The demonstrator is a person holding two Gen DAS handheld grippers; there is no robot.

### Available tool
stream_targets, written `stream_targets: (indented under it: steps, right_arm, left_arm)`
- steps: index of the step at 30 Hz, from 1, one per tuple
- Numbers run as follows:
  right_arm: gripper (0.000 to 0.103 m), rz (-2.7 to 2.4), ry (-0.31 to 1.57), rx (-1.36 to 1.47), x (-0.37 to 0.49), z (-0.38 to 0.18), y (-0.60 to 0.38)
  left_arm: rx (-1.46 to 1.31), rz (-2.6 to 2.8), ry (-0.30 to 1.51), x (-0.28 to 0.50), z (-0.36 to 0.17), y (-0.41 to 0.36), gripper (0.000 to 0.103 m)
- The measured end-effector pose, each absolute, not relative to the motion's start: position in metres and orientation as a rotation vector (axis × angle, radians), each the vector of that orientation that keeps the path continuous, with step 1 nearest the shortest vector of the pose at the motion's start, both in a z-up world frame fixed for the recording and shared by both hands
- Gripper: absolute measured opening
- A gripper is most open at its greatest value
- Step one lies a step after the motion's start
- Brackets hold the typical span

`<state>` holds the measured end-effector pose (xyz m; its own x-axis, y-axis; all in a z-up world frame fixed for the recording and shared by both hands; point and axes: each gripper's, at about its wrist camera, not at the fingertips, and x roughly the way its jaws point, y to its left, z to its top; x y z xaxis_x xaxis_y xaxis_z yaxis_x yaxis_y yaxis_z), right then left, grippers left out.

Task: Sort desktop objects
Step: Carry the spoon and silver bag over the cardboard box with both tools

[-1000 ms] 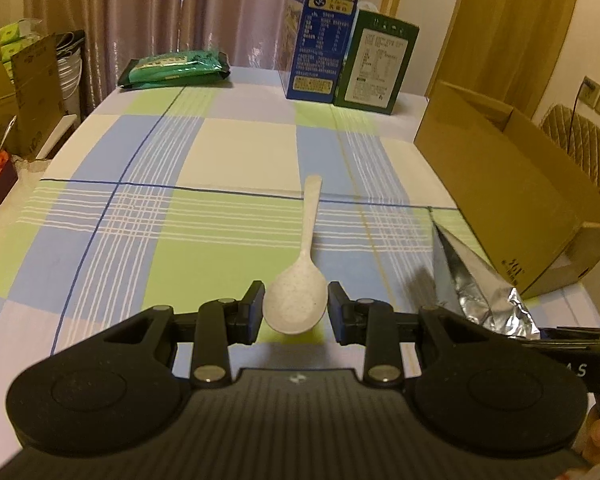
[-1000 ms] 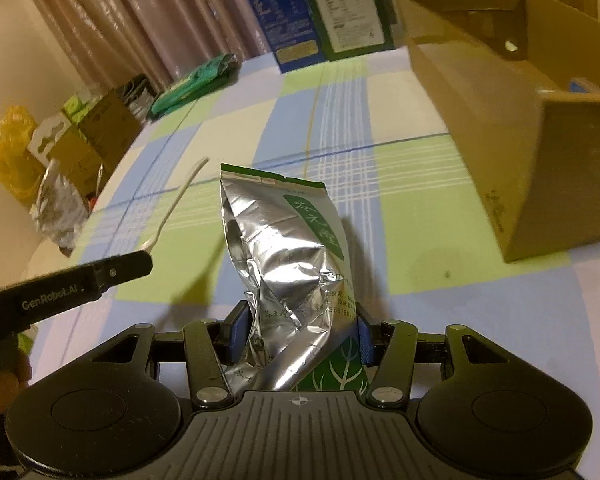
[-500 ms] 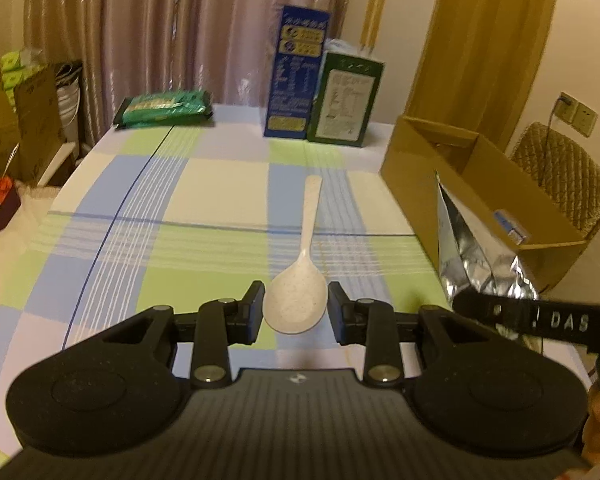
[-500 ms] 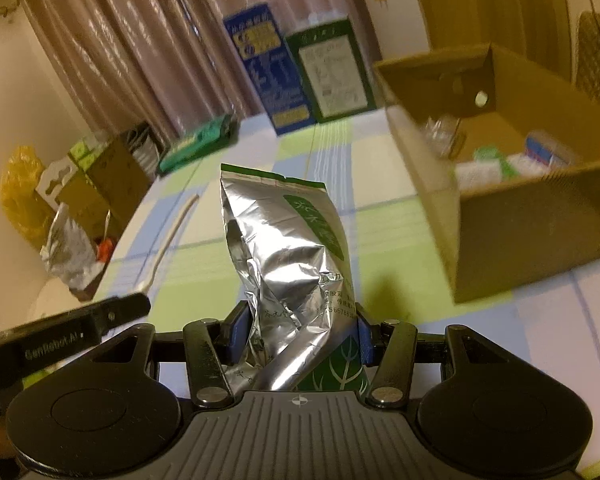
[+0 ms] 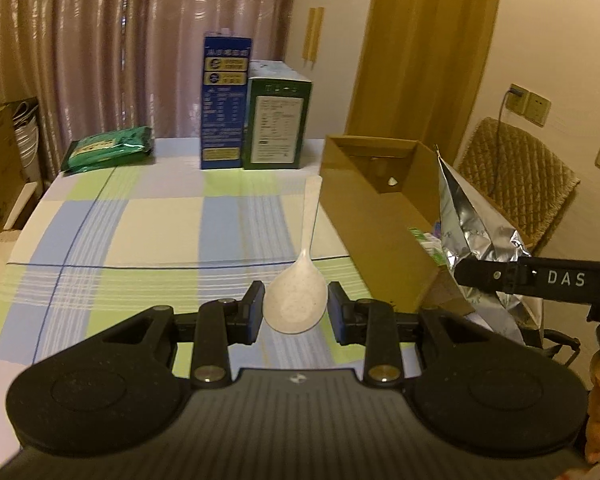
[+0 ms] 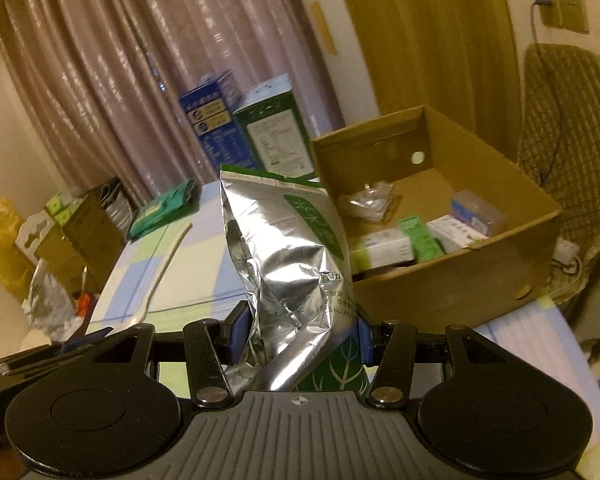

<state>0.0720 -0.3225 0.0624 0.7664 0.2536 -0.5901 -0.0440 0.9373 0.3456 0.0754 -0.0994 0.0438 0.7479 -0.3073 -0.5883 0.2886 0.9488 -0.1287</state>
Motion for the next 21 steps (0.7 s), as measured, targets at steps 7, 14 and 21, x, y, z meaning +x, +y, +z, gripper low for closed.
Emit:
stream_targets:
  steps: [7,14,21]
  right_arm:
    - [0.049,0.126,0.67,0.342,0.068,0.066,-0.343]
    - [0.049,0.111,0.664,0.355,0.066,0.069,-0.355]
    - [0.049,0.085,0.643,0.351,0.064,0.075,-0.368]
  left_arm:
    - [-0.015,-0.357,0.649,0.077,0.045,-0.116,0.028]
    - [-0.01,-0.376,0.653,0.08,0.043,-0.125,0.028]
    - [0.002,-0.396,0.654,0.086,0.044,-0.135,0.028]
